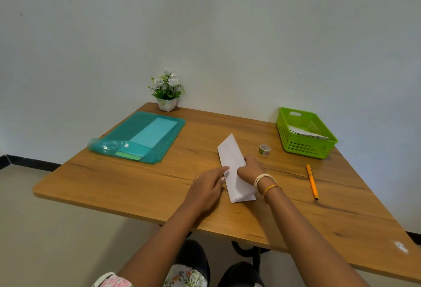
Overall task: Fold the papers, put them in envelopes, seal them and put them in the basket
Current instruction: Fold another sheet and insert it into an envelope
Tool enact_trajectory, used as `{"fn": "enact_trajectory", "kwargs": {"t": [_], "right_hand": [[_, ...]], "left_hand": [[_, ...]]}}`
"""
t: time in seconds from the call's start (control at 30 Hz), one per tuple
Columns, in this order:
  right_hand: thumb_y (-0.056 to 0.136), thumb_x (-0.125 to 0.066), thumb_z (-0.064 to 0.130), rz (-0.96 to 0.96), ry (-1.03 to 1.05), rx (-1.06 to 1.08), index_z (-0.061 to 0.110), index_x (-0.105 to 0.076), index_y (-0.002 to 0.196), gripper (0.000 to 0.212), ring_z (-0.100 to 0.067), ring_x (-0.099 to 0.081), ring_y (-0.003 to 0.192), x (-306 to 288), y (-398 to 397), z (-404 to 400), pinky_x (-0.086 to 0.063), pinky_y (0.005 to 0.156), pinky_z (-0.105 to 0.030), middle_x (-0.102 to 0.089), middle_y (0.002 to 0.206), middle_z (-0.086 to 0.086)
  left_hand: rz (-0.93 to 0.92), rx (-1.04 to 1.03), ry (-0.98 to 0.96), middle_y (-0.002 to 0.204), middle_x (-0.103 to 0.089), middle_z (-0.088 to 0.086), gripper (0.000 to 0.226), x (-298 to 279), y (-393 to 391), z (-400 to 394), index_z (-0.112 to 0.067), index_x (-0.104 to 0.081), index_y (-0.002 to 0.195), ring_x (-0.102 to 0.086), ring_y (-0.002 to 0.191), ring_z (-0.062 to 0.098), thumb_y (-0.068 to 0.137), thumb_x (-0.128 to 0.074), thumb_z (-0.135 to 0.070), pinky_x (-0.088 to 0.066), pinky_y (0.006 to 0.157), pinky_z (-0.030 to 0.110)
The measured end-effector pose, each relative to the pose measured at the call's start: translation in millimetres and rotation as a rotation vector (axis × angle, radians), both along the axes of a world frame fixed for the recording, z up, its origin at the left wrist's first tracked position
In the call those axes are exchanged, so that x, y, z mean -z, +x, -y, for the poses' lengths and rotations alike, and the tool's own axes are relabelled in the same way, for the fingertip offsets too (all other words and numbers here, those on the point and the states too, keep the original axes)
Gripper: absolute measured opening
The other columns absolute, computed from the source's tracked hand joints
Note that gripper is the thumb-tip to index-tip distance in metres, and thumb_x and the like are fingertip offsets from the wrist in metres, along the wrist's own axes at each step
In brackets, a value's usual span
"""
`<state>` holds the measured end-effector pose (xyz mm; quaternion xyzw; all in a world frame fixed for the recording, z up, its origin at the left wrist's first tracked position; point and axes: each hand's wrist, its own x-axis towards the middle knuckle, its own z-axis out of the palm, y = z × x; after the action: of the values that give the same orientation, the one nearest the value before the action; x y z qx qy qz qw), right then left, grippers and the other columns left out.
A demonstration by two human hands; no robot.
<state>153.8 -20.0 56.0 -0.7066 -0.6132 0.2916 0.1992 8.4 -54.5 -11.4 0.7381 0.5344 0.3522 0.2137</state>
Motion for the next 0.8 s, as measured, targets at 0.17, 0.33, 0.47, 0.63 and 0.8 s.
{"fn": "enact_trajectory", "kwargs": {"t": [0.17,0.33,0.47,0.63,0.8], "right_hand": [[0.089,-0.044,0.014,0.138,-0.108,-0.053,0.004,-0.049,0.13,0.042,-0.03,-0.055,0.096,-3,15,-12,-0.041,0.07,-0.027,-0.058,0.12,-0.018],[0.089,-0.039,0.011,0.377,-0.129,-0.203,0.016,-0.038,0.143,0.054,-0.031,-0.055,0.114,2,28,-22,-0.045,0.086,-0.03,-0.051,0.138,-0.014],[0.089,-0.038,0.022,0.581,-0.019,-0.286,0.025,-0.036,0.144,0.054,-0.029,-0.045,0.129,15,28,-24,-0.041,0.103,-0.037,-0.04,0.149,-0.006],[0.091,-0.04,0.027,0.704,0.234,-0.208,0.026,-0.037,0.14,0.049,-0.029,-0.04,0.127,41,17,-7,-0.03,0.105,-0.043,-0.042,0.135,-0.009],[0.1,-0.028,0.03,0.497,0.273,-0.202,0.016,-0.024,0.149,0.051,-0.019,-0.017,0.145,62,6,2,-0.018,0.117,-0.041,-0.022,0.157,-0.004]], "left_hand": [[-0.169,-0.009,0.02,0.152,-0.036,-0.011,0.042,1,2,0,-0.033,-0.041,0.142,-0.026,0.141,0.005,0.101,-0.04,-0.032,-0.009,0.119,0.041],[-0.319,-0.013,0.125,0.159,-0.021,-0.01,0.045,1,5,1,-0.034,-0.035,0.146,-0.014,0.146,0.006,0.101,-0.036,-0.033,-0.006,0.119,0.043],[-0.439,0.022,0.086,0.161,-0.011,-0.009,0.05,0,8,0,-0.033,-0.024,0.151,-0.006,0.148,0.009,0.101,-0.032,-0.039,-0.004,0.12,0.044],[-0.562,-0.013,-0.026,0.161,-0.009,-0.007,0.053,1,10,-3,-0.031,-0.016,0.153,-0.006,0.148,0.012,0.102,-0.022,-0.044,-0.008,0.119,0.041],[-0.549,-0.141,-0.004,0.158,-0.024,-0.005,0.047,1,10,-9,-0.034,-0.03,0.148,-0.021,0.144,0.014,0.101,-0.027,-0.039,-0.021,0.11,0.041]]}}
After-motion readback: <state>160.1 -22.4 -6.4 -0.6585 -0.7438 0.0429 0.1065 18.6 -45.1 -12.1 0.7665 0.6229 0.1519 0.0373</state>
